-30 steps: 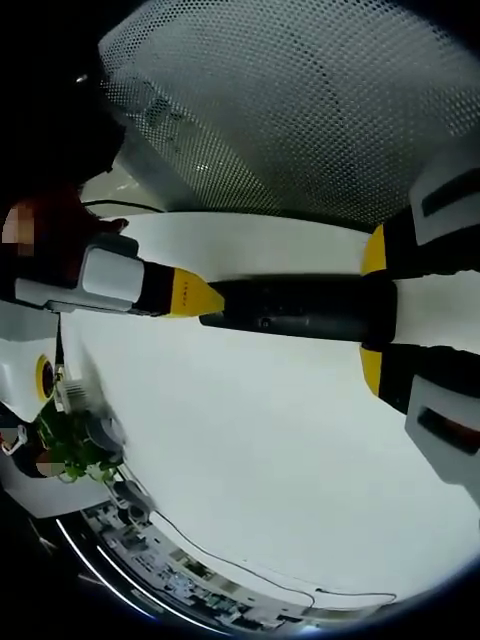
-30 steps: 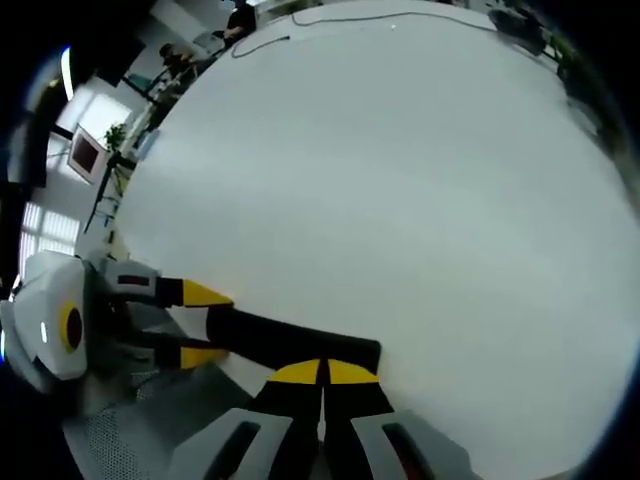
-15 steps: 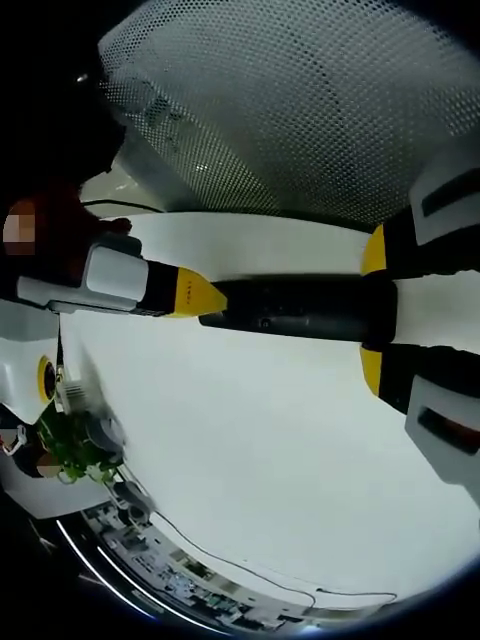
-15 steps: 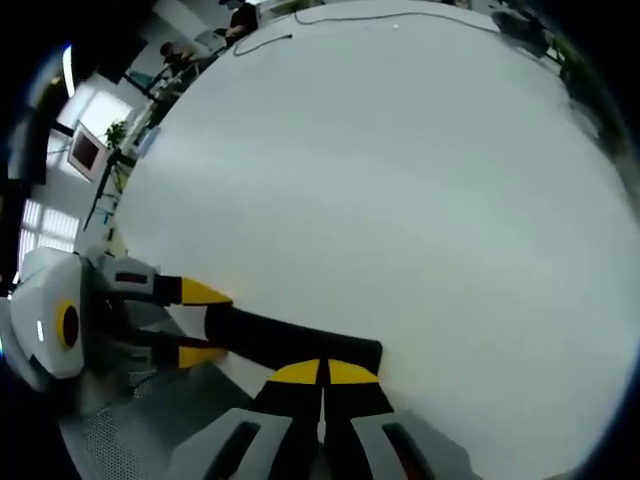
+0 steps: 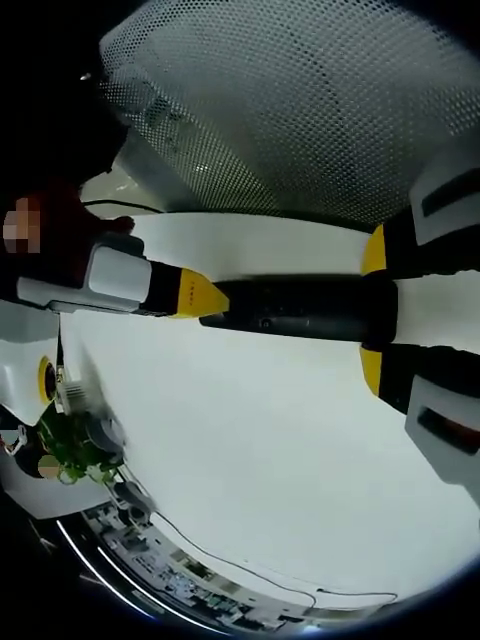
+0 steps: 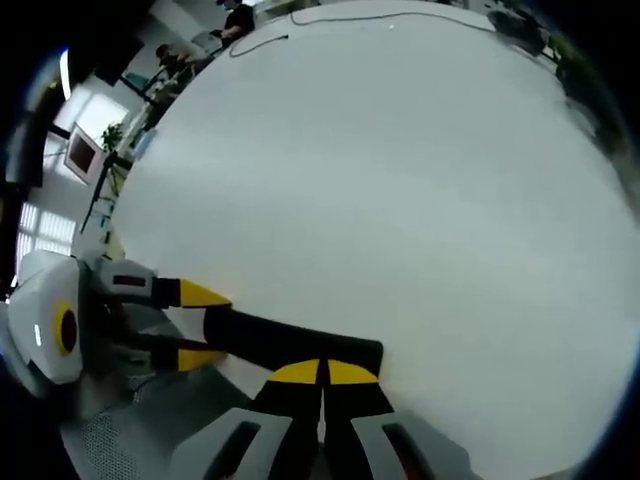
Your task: Press the specified remote control buttons in sequence, fully releasing each button before pressing the next.
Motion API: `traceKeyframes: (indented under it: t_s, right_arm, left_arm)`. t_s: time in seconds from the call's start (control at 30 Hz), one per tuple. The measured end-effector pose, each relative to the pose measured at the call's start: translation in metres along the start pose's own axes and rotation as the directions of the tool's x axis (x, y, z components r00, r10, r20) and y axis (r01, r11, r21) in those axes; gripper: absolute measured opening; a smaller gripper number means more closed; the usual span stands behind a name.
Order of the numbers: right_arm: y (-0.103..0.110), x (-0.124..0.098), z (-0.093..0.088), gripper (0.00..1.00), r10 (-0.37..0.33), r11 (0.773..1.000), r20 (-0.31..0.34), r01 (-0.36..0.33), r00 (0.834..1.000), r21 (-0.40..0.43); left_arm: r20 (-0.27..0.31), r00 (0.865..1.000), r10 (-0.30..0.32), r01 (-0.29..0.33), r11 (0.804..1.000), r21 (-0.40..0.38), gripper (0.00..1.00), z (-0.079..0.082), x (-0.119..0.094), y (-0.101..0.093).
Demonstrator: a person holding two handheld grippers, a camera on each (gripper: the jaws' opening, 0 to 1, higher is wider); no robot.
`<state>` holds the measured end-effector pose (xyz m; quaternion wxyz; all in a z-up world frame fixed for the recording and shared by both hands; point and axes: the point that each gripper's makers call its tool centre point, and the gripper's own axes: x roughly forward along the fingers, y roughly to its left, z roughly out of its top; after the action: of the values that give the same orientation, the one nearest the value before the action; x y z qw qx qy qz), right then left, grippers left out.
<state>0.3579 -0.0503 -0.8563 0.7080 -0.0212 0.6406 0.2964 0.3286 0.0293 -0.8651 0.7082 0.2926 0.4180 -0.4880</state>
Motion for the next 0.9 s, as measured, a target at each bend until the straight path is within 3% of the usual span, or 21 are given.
traceKeyframes:
  t_s: [0.1, 0.43, 0.6, 0.77, 0.9]
  right_arm:
    - [0.0009, 0.0008, 0.0000, 0.00, -0.023, 0.999, -0.011, 0.023, 1.000, -0.045]
    - [-0.0011, -0.0004, -0.0002, 0.00, -0.015, 0.999, -0.015, 0.014, 1.000, -0.040]
    - [-0.0020, -0.0012, 0.0000, 0.00, 0.005, 1.000, -0.016, -0.005, 1.000, 0.001]
    - [0.0005, -0.0014, -0.0003, 0.00, -0.012, 0.999, -0.017, 0.011, 1.000, -0.036]
    - [-0.0041, -0.0029, 0.0058, 0.00, -0.039, 0.998, 0.022, 0.040, 0.999, -0.055]
  left_arm:
    - [0.000, 1.000, 0.000, 0.000, 1.000, 0.000, 0.25, 0.0002, 0.0000, 0.0000]
    - [0.003, 1.000, -0.001, 0.001, 1.000, 0.010, 0.24, 0.0005, -0.0001, -0.0002]
    - [0.007, 1.000, 0.000, 0.000, 1.000, 0.007, 0.24, 0.0005, -0.0002, -0.0002]
    - [0.008, 1.000, 0.000, 0.000, 1.000, 0.007, 0.24, 0.0009, 0.0001, 0.0000]
    - [0.011, 1.000, 0.000, 0.000, 1.000, 0.006, 0.24, 0.0010, 0.0002, -0.0003]
